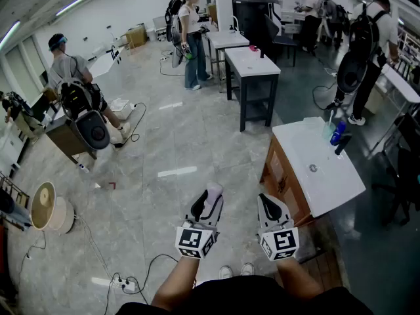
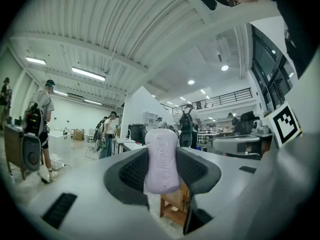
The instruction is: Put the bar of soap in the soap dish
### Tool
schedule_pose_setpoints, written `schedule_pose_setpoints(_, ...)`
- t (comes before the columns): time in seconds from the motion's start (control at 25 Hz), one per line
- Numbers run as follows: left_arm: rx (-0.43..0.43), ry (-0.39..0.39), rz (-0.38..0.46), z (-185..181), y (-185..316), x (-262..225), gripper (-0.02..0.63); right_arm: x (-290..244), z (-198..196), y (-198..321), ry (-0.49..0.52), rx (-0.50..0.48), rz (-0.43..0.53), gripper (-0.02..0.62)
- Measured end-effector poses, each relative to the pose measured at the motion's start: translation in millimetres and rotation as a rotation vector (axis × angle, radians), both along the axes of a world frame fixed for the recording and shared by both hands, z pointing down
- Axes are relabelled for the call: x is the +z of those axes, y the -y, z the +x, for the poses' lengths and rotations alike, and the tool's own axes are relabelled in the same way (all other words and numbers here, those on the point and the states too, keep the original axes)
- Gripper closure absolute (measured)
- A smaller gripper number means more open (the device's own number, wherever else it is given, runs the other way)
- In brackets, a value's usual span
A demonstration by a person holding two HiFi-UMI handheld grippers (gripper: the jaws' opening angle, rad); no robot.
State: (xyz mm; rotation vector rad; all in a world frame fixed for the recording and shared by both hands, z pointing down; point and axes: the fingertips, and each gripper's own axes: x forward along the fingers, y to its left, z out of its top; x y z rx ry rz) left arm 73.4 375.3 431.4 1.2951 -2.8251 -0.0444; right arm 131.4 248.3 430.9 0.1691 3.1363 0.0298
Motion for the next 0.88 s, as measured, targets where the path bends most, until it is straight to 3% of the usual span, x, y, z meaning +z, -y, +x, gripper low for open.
schedule_pose_setpoints(0.32,0.020,0.053,-0.040,-1,-8,-4,0.416,2,-10,-11,0.000,-0.007,-0.014,0.580)
schedule_pose_setpoints(0.72,0.021,0.035,-0.036,-12,-16,3,0.416,14,-19,-7,-0.017,0.001,-0.032,0.580)
schedule_pose_setpoints(0.88,0.015,0.019,-0.045,-24,-10,9,0.416,18,-31,-1,-0.040,0.005,0.023,0.580)
